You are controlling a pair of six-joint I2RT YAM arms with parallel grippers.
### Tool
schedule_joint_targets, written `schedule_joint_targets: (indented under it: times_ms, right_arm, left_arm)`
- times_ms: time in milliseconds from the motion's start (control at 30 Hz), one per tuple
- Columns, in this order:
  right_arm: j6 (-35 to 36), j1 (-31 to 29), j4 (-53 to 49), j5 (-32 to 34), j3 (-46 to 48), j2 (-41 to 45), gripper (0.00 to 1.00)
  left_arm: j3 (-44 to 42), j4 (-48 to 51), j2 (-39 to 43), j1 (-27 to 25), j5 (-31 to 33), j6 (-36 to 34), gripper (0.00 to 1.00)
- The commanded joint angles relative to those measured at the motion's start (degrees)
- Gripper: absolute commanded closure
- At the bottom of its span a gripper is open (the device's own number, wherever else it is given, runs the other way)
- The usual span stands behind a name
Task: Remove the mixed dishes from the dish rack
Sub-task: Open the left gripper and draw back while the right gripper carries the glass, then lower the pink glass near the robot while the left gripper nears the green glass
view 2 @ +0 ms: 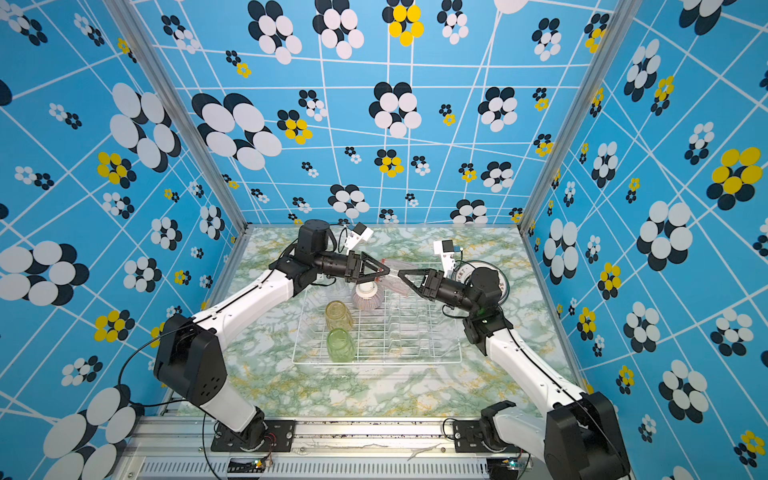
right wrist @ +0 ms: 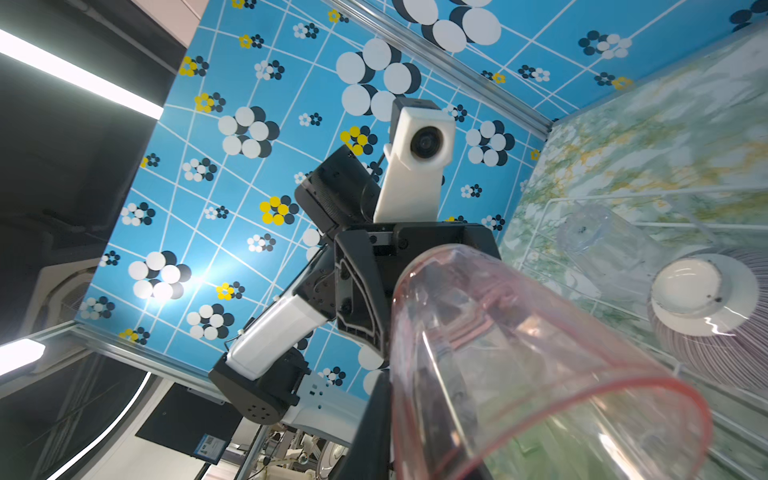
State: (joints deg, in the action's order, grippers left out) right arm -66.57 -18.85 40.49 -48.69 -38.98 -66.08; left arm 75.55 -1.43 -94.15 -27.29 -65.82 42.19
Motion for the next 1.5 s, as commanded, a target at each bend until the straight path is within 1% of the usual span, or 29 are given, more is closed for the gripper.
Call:
schedule_joint_targets:
  times_ms: [0,33,100,200,267,333,367,433,500,567,600,633,667,733,767,833,933,1000,1100,1167,1233,1300,1367,1467]
  right_arm:
    - [-1.4,-1.1,3.0,-1.8,-1.4,0.1,0.94]
    - [-1.4,-1.2,2.7,-1.9,-1.7,0.1,0.98]
    - [-1.1,-1.4,2.0,-2.1,-2.1,0.2,1.0]
    - [0.4,-1.5,-0.8,-2.0,-2.7,1.2,1.0]
    - [3.5,-1.4,-6.1,-1.8,-3.6,2.9,1.0]
    - [9.6,-1.5,-16.8,-1.2,-5.8,5.7,1.0]
    - [13.1,-1.5,-22.8,-0.6,-7.3,7.0,1.0]
    - [22.7,-1.5,-39.0,1.5,-11.8,10.0,1.0]
    - [30.4,-1.5,-51.8,4.0,-16.0,11.8,1.0]
    - [36.0,-1.5,-62.1,6.4,-19.7,13.2,1.0]
    - [39.0,-1.7,-68.1,8.1,-21.8,13.6,1.0]
    - [42.1,-2.3,-74.4,10.6,-24.0,13.9,1.0]
    - [44.5,-3.4,-79.7,13.6,-25.7,14.0,1.0]
    - [48.7,-7.9,-90.3,21.5,-29.3,14.1,1.0]
    - [49.2,-10.8,-93.7,25.2,-30.1,14.1,1.0]
    - [48.2,-18.9,-98.0,32.5,-30.4,14.9,1.0]
    - [43.6,-31.9,-100.7,40.4,-28.7,15.7,1.0]
    - [40.2,-39.2,-101.6,44.2,-27.0,15.7,1.0]
    - [35.1,-47.4,-102.3,46.8,-24.3,14.6,1.0]
    - [32.0,-51.8,-103.0,48.0,-22.5,13.1,1.0]
    - [29.2,-54.6,-103.6,48.3,-20.9,11.3,1.0]
    - [26.5,-56.2,-103.1,49.1,-18.9,10.6,1.0]
    - [23.7,-56.4,-102.3,50.0,-16.6,10.7,1.0]
    - [19.8,-56.5,-102.4,53.1,-14.2,11.0,1.0]
  left_arm:
    - [-0.6,-4.2,-0.1,-0.7,0.7,1.5,0.54]
    - [-0.5,-4.3,-0.2,-0.7,0.7,1.5,0.54]
    - [-0.6,-4.3,-0.2,-0.6,0.8,1.6,0.52]
    - [-0.8,-2.0,0.9,-0.5,2.8,-0.5,0.34]
    - [-0.7,0.8,2.3,-0.2,4.2,-3.0,0.23]
    - [-0.2,3.7,4.0,0.6,4.6,-5.5,0.15]
    - [0.3,6.0,4.8,1.0,4.9,-7.0,0.12]
    - [1.7,11.9,6.9,2.5,5.7,-11.6,0.1]
    - [3.6,19.0,9.2,3.8,7.8,-16.5,0.1]
    - [6.5,29.9,11.3,4.9,13.1,-22.7,0.13]
    - [8.6,36.7,12.3,5.0,18.3,-26.6,0.16]
    - [10.5,43.1,13.1,4.8,24.9,-29.6,0.2]
    - [11.6,47.9,13.8,4.7,31.1,-31.5,0.22]
    - [11.4,53.9,15.9,4.9,41.1,-33.5,0.23]
    - [10.3,54.9,17.2,5.0,44.1,-34.0,0.23]
    - [6.7,55.6,19.8,5.8,47.1,-34.2,0.23]
    - [2.0,55.6,22.3,7.7,47.7,-33.8,0.23]
    - [-0.6,55.4,23.6,9.0,48.0,-33.5,0.23]
    - [-3.4,55.2,25.7,10.8,47.8,-33.1,0.23]
    - [-4.8,55.3,26.8,11.6,47.2,-32.7,0.23]
    - [-6.8,55.0,27.8,12.1,46.5,-32.3,0.25]
    - [-8.9,54.3,28.3,12.4,45.8,-31.8,0.26]
    - [-11.6,52.8,28.8,12.4,44.9,-31.2,0.28]
    - [-15.1,50.6,29.0,12.6,44.4,-30.1,0.31]
